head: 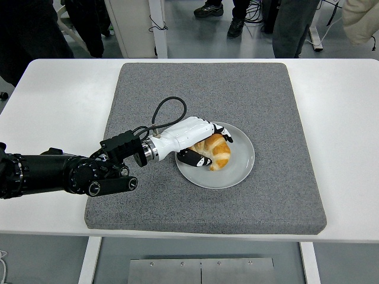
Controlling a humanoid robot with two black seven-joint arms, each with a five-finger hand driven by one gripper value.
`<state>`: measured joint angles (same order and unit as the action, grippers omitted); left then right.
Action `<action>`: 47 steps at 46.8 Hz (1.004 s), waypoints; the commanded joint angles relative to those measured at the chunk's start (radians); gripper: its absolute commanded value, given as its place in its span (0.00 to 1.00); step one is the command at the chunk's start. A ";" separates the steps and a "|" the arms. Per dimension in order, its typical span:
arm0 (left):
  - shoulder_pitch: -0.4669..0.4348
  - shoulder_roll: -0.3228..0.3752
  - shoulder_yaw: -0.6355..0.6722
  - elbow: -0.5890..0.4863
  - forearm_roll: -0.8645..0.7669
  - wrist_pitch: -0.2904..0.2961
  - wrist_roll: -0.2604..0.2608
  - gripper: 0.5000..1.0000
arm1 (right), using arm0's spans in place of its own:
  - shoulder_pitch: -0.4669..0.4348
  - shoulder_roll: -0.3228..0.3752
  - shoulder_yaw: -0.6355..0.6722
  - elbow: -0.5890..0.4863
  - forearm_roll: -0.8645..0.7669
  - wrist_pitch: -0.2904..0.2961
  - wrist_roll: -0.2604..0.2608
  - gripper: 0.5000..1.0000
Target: Place the bread on the plate
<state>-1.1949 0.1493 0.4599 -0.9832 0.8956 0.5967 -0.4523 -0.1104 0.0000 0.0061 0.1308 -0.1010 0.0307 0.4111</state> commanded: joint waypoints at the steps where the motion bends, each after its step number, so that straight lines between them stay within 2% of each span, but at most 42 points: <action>1: 0.003 0.001 -0.009 0.000 0.000 0.000 0.000 0.34 | 0.000 0.000 0.000 0.000 0.000 0.000 0.000 1.00; 6: 0.009 0.001 -0.021 0.000 0.002 0.000 -0.002 0.41 | 0.000 0.000 0.000 0.000 0.000 0.000 0.000 1.00; 24: 0.015 0.009 -0.027 0.000 0.002 -0.001 -0.006 0.55 | 0.000 0.000 0.000 0.000 0.001 0.000 0.000 1.00; 31: 0.044 0.010 -0.073 0.000 0.002 0.000 -0.039 0.67 | 0.000 0.000 0.000 0.000 0.000 0.000 0.000 1.00; 37: 0.054 0.012 -0.092 0.000 0.002 0.000 -0.040 0.77 | 0.000 0.000 0.000 0.000 0.000 0.000 0.000 1.00; 47: 0.063 0.015 -0.110 0.000 -0.001 -0.001 -0.040 0.82 | -0.002 0.000 0.000 0.000 0.000 -0.002 0.000 1.00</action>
<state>-1.1346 0.1634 0.3563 -0.9831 0.8963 0.5963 -0.4925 -0.1115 0.0000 0.0061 0.1307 -0.1012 0.0308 0.4111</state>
